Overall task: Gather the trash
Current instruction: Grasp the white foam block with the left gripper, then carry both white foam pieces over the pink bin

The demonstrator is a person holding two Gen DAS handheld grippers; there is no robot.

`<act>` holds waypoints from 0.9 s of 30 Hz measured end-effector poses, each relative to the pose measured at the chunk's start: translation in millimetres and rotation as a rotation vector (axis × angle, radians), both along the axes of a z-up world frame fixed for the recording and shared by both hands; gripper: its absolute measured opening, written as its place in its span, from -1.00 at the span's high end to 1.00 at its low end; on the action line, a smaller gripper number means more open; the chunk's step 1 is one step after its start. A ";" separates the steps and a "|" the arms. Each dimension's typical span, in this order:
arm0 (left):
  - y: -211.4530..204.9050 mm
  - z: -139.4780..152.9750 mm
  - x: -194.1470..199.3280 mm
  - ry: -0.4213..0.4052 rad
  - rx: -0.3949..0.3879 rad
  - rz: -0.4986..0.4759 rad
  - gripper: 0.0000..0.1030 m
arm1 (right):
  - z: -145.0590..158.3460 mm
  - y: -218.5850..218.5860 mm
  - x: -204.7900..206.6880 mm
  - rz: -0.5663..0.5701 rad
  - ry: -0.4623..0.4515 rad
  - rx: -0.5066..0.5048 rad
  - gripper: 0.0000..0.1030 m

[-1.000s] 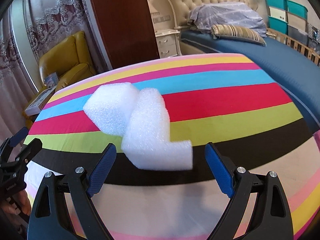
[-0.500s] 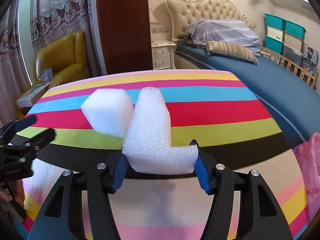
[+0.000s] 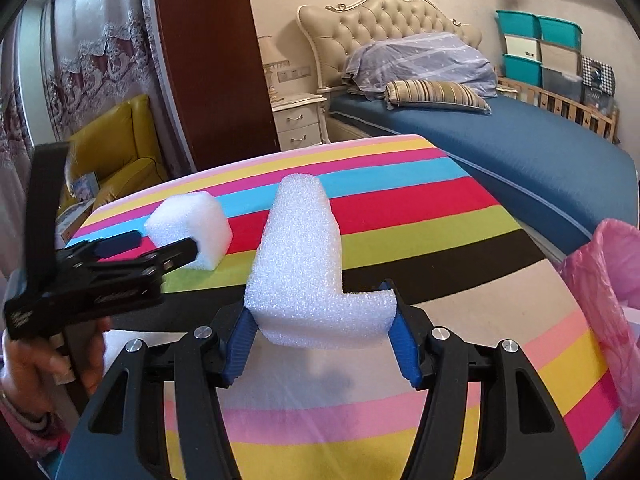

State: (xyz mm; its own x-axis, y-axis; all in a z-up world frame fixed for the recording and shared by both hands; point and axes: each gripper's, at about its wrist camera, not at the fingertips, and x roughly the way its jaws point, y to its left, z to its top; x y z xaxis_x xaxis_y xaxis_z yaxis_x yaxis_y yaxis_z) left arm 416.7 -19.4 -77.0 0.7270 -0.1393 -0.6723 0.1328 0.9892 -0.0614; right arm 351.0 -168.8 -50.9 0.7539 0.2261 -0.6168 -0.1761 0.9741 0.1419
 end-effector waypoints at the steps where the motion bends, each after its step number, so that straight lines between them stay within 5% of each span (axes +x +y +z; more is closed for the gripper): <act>1: -2.4 -1.2 5.5 0.010 0.005 0.005 -0.91 | -0.5 -0.7 0.0 0.000 0.001 0.005 -0.11; 7: -5.0 -5.3 22.9 0.045 0.008 0.008 -0.86 | -2.4 -3.3 0.4 0.001 0.004 0.017 -0.11; 9: -4.8 -6.9 23.6 0.060 -0.005 -0.012 -0.27 | -3.0 -3.2 -0.6 0.001 0.007 0.018 -0.11; 16: -5.9 -2.1 -10.9 -0.003 0.051 -0.078 -0.27 | -2.6 4.8 -11.3 0.020 0.007 0.009 -0.11; 27: 17.4 -1.4 -82.8 -0.028 0.072 -0.047 -0.27 | 1.3 22.2 -42.6 0.057 -0.003 -0.011 -0.11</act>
State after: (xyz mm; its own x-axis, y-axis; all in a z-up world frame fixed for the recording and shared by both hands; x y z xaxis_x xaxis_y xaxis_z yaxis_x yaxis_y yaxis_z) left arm 333.9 -2.0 -78.4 0.7393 -0.1262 -0.6614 0.1803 0.9835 0.0138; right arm 308.4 -146.6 -49.6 0.7422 0.2619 -0.6169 -0.2315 0.9640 0.1308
